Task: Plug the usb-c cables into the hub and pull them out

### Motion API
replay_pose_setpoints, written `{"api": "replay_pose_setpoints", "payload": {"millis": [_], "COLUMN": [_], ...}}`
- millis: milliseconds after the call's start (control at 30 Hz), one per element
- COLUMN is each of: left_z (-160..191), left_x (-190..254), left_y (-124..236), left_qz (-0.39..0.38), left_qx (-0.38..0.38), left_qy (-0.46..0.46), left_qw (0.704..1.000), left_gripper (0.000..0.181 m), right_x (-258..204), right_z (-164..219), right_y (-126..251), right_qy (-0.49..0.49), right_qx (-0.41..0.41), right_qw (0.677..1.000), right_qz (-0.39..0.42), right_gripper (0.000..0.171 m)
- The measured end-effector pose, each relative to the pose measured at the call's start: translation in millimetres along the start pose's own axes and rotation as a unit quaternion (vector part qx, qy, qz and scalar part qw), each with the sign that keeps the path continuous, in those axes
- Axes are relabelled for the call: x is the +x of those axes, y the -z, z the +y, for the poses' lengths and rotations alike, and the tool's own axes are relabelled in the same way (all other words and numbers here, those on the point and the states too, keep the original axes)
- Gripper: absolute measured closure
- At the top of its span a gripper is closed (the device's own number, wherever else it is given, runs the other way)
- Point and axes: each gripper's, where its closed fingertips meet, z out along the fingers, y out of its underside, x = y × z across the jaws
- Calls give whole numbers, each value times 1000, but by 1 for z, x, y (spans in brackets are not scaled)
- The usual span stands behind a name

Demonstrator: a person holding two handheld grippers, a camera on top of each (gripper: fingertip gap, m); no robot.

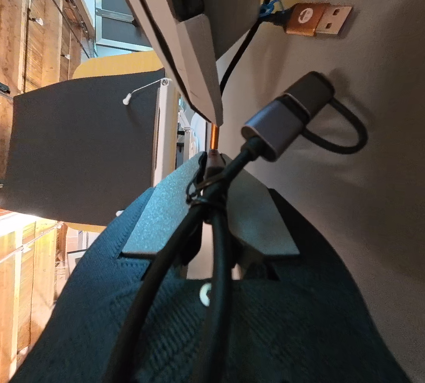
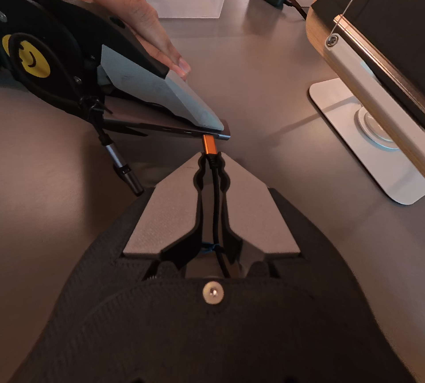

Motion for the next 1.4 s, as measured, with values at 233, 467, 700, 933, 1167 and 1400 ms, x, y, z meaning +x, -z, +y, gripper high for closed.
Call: {"api": "replay_pose_setpoints", "payload": {"millis": [233,467,700,933,1167,1400], "left_z": [-3,3,-19,-43,-50,-39], "left_x": [-7,-21,-48,-56,-35,-44], "left_y": [-2,2,30,52,42,38], "left_qz": [28,118,167,223,256,246], "left_qx": [43,121,268,353,312,307], "left_qy": [132,424,523,551,546,588], "left_qw": [990,890,792,722,734,707], "left_gripper": [173,174,174,174,174,166], "right_x": [8,46,62,2,-22,-6], "right_z": [-13,-39,-37,-55,-55,-52], "right_y": [8,48,63,47,32,35], "right_qy": [-20,-28,-70,-101,-48,-44], "right_qx": [45,133,166,209,184,173], "right_qw": [999,984,973,970,978,983], "right_qz": [5,117,143,-73,-86,-36], "right_gripper": [163,158,150,141,171,167]}}
